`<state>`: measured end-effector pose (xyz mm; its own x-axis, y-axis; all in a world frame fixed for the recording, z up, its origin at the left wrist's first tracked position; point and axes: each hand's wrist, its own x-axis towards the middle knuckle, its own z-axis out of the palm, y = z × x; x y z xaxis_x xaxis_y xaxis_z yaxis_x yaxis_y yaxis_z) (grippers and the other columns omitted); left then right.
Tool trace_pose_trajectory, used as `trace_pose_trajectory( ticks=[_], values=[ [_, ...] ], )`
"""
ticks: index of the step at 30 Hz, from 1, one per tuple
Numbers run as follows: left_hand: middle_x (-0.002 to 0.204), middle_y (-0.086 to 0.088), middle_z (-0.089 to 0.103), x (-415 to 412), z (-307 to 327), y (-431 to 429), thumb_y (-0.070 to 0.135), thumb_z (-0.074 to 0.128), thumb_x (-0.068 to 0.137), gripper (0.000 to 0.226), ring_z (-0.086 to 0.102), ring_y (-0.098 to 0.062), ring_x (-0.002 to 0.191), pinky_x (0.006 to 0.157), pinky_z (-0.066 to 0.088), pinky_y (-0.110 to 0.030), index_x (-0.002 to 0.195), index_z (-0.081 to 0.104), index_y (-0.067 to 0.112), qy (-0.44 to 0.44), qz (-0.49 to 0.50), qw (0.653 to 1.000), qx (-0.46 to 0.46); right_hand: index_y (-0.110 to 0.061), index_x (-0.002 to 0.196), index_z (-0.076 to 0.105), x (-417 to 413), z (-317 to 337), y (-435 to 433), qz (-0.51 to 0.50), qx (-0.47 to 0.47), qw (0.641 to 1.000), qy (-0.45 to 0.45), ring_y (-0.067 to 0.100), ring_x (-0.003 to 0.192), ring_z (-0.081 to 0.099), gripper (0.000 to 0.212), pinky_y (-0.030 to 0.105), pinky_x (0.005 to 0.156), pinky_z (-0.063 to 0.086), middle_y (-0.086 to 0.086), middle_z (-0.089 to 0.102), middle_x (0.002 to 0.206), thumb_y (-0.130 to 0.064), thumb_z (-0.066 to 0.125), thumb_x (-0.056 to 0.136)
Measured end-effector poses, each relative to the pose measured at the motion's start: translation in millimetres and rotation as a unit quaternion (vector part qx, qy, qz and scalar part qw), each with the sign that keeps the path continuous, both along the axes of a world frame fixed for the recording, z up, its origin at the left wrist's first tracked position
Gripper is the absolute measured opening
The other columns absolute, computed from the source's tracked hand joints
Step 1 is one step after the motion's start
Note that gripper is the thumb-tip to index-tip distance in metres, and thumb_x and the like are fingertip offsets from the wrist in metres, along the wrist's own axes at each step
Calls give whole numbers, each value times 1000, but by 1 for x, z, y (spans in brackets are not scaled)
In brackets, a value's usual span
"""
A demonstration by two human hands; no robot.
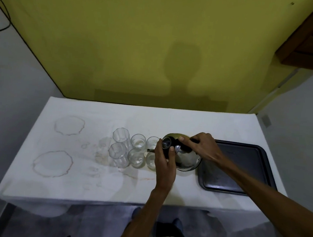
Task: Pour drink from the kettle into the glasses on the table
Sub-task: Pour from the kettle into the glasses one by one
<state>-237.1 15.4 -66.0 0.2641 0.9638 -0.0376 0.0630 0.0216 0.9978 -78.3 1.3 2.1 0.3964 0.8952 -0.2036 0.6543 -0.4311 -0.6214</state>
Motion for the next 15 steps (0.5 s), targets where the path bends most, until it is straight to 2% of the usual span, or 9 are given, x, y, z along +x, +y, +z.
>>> trace_pose_trajectory(
  ticks=[3,6,10,15],
  values=[
    [141,-6,58,1,0,-1,32,47,105,46,54,-8,130,101,41,-9,146,47,11,0,5,1000,2,-33,32,57,0,2,0,4,-10,1000,-8,12,43,42,67,27,51,29,-1,46,40,-60,67,93],
    [140,-6,59,1,2,-2,31,47,105,46,55,-8,129,100,42,-8,145,48,10,-3,7,1000,3,-18,33,46,1,1,1,-2,-16,1000,-13,13,43,38,76,29,51,28,-1,42,39,-60,68,92],
    [139,-5,59,1,4,-4,36,46,102,50,55,-7,129,101,42,-10,145,48,11,-4,16,1000,-4,-19,36,39,0,3,0,6,-15,1000,-22,12,42,35,75,29,51,26,-2,36,35,-60,68,92],
    [139,-4,61,2,3,-4,32,47,104,46,55,-1,128,100,43,-10,144,49,11,4,21,1000,-9,-19,32,40,1,4,1,2,-20,1000,-15,10,40,34,78,28,50,26,-4,36,28,-61,69,91]
  ],
)
